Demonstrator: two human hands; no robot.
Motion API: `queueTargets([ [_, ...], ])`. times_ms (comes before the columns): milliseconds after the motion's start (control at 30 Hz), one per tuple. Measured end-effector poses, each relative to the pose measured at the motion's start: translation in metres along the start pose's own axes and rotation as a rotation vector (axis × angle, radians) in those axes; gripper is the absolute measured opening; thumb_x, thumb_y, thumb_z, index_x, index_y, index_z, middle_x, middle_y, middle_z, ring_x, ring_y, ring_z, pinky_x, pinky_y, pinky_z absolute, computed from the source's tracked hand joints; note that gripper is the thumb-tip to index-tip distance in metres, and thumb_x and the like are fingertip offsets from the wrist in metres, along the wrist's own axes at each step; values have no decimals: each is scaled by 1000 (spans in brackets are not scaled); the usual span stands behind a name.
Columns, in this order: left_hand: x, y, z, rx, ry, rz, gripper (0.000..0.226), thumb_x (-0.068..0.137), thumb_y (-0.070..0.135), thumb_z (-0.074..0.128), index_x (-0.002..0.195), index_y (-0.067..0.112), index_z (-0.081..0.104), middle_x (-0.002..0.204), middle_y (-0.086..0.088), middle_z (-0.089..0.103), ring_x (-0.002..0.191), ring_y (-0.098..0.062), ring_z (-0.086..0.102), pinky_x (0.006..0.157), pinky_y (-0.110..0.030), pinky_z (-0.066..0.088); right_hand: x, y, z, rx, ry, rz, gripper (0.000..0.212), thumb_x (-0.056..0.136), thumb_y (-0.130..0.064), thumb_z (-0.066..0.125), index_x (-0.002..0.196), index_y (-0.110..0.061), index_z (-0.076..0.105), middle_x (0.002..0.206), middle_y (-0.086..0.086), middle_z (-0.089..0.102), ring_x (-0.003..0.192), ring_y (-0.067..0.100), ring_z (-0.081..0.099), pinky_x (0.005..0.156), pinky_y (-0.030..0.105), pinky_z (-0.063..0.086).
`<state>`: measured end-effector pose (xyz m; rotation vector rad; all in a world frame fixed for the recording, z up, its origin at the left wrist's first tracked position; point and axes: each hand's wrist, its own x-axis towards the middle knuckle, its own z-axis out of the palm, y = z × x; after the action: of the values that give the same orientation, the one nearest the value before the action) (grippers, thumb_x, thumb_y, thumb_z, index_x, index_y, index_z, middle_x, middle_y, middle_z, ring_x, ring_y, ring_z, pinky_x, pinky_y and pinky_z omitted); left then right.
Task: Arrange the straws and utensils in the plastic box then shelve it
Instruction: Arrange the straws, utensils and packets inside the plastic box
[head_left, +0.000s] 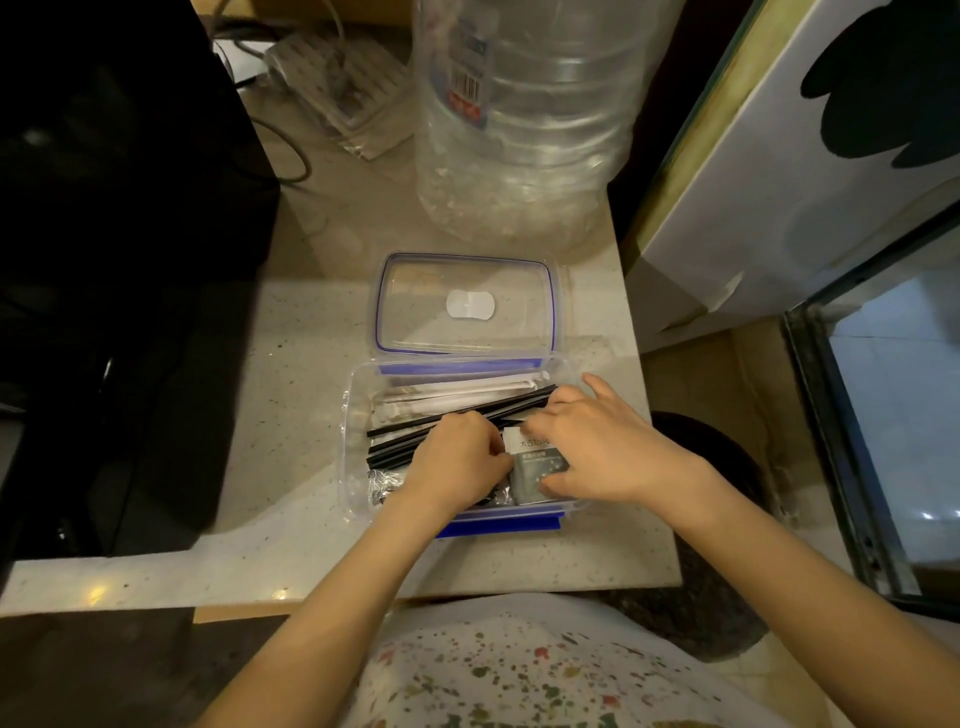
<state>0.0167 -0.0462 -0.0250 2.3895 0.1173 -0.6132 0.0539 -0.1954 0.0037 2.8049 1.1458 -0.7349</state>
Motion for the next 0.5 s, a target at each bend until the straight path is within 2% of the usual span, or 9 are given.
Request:
queueTargets([
  [133, -1, 1, 4, 55, 33, 36, 18, 85, 13, 53, 85, 10, 71, 84, -13, 72, 80, -30, 65, 73, -39, 56, 1, -3, 4, 23, 55, 11, 39, 82, -46, 58, 108, -16, 55, 112, 0, 59, 114, 17, 44, 111, 40, 24],
  [267, -6, -1, 2, 69, 23, 70, 21, 86, 14, 52, 86, 11, 74, 79, -13, 72, 76, -29, 65, 71, -39, 56, 1, -5, 10, -4, 106, 1, 41, 90, -43, 47, 121, -16, 53, 123, 1, 55, 120, 18, 39, 109, 37, 27],
  [333, -7, -3, 1, 96, 31, 79, 22, 87, 15, 52, 92, 14, 73, 85, -10, 74, 79, -27, 65, 72, -39, 57, 0, -4, 11, -7, 96, 1, 40, 92, -40, 46, 125, -18, 53, 125, 0, 55, 121, 18, 38, 109, 38, 26],
  [433, -10, -5, -4, 167, 139, 91, 22, 87, 17, 54, 103, 19, 69, 100, -5, 71, 90, -26, 65, 74, -36, 55, -1, -4, 10, 3, 92, -1, 38, 92, -39, 48, 125, -20, 53, 123, -2, 56, 121, 16, 39, 111, 39, 21],
  [500, -14, -9, -10, 191, 245, 86, 22, 87, 16, 56, 107, 17, 66, 105, -4, 66, 95, -26, 62, 69, -31, 49, -3, -4, 8, 16, 104, 4, 38, 93, -37, 48, 127, -21, 52, 126, -3, 56, 124, 16, 39, 113, 41, 17],
])
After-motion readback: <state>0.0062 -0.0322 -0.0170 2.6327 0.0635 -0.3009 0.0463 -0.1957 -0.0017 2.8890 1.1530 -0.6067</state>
